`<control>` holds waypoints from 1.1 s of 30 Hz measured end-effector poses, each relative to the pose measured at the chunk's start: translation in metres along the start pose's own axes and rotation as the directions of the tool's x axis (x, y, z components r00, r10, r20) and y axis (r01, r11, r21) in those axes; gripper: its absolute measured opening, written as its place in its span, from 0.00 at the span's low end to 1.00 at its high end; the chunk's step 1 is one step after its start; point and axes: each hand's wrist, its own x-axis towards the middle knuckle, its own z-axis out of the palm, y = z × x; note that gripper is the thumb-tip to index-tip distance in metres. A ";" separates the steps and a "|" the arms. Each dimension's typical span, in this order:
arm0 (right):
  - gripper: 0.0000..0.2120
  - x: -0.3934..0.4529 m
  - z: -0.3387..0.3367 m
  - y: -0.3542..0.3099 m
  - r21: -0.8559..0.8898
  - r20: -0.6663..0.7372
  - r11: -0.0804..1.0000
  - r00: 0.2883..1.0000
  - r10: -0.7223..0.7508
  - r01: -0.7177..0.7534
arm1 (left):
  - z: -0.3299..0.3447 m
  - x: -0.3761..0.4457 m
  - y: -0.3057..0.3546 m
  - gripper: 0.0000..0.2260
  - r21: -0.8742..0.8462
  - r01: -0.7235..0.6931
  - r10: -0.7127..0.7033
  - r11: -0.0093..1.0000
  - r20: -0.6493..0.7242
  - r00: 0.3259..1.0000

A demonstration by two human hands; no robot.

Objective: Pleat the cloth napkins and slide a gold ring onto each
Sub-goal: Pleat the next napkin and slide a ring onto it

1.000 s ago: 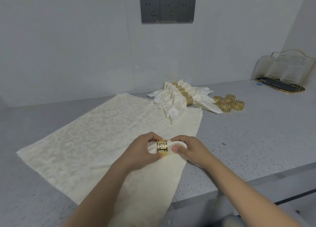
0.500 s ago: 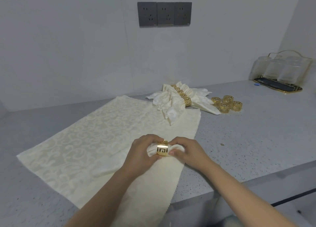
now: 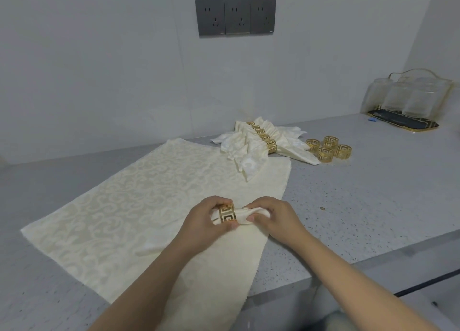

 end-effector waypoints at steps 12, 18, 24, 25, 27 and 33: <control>0.18 0.002 0.001 0.003 -0.067 0.068 0.998 0.998 0.013 -0.008 | -0.009 -0.001 -0.010 0.28 0.362 -0.092 0.096 0.928 0.007 0.995; 0.26 0.001 0.005 0.006 -0.264 0.062 0.942 0.978 -0.199 0.208 | -0.018 -0.013 -0.005 0.37 0.613 -0.008 0.068 0.790 -0.075 0.995; 0.31 0.012 0.006 -0.022 -0.414 0.149 0.840 0.937 -0.317 0.350 | -0.019 -0.023 0.002 0.18 0.553 -0.052 0.119 0.832 -0.087 0.989; 0.31 0.015 0.008 -0.029 -0.389 0.213 0.847 0.930 -0.301 0.363 | -0.020 -0.025 0.004 0.17 0.537 -0.053 0.118 0.842 -0.088 0.989; 0.27 0.020 0.013 -0.035 -0.344 0.302 0.870 0.919 -0.255 0.354 | -0.021 -0.027 0.006 0.16 0.513 -0.051 0.105 0.857 -0.077 0.991; 0.22 0.020 0.027 -0.031 -0.356 0.202 0.919 0.974 -0.103 0.171 | -0.021 -0.038 0.010 0.11 0.597 -0.023 0.120 0.802 -0.122 0.985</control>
